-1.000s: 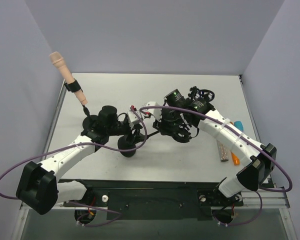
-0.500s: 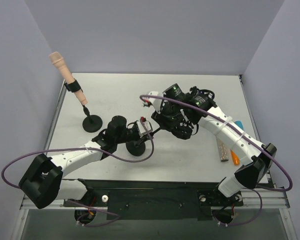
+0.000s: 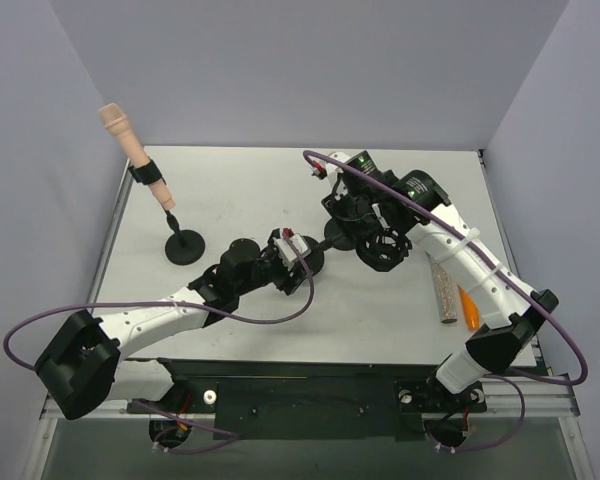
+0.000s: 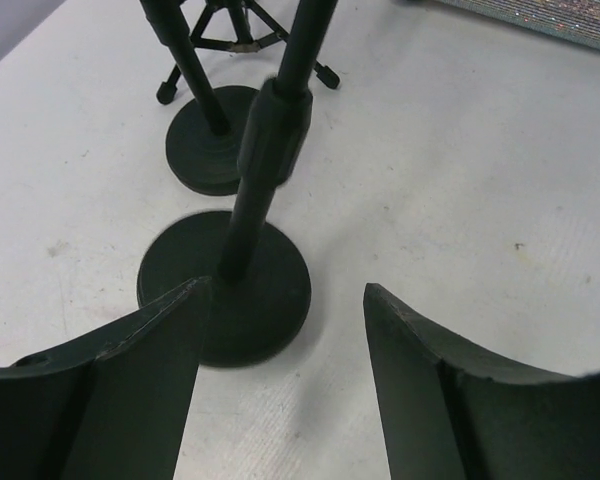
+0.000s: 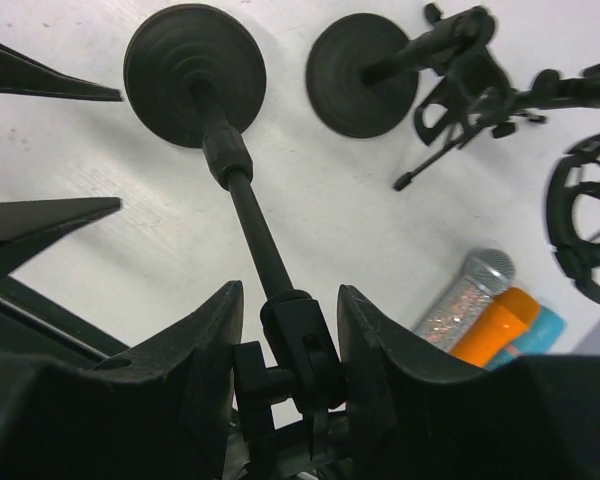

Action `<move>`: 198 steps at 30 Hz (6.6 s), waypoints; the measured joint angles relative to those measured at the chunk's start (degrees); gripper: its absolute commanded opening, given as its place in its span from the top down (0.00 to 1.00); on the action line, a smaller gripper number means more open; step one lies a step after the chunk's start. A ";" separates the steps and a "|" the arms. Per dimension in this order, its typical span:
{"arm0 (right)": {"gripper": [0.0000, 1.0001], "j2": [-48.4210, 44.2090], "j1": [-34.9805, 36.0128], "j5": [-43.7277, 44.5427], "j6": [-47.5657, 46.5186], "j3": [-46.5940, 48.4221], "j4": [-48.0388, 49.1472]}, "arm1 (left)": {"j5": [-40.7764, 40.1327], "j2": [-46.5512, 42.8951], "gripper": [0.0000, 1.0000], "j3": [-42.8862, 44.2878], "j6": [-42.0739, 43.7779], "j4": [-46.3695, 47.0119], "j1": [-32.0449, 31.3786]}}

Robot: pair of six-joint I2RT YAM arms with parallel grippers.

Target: Remove the microphone from the stand

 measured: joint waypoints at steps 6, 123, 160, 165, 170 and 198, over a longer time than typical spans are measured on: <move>1.00 -0.57 -0.87 3.65 -5.53 4.09 -4.96 | 3.89 -4.87 0.29 1.03 -0.61 -8.68 3.08; 0.30 21.90 -7.28 -3.91 -12.92 28.85 -22.51 | 10.75 16.22 0.27 11.08 0.37 7.15 2.60; 0.31 8.41 -13.14 7.28 -13.81 25.33 -21.94 | 9.88 34.69 1.00 25.81 -3.52 16.65 16.15; 0.31 8.41 -13.14 7.76 -14.53 24.30 -21.88 | 8.94 38.16 0.43 29.99 -3.78 17.09 16.15; 0.31 8.50 -13.42 7.58 -14.71 24.68 -21.86 | 6.97 36.89 0.23 29.38 -4.22 16.55 16.35; 0.29 14.01 -13.44 -10.12 -13.31 39.23 -19.02 | -13.11 -18.36 0.07 32.04 -9.68 -33.16 43.08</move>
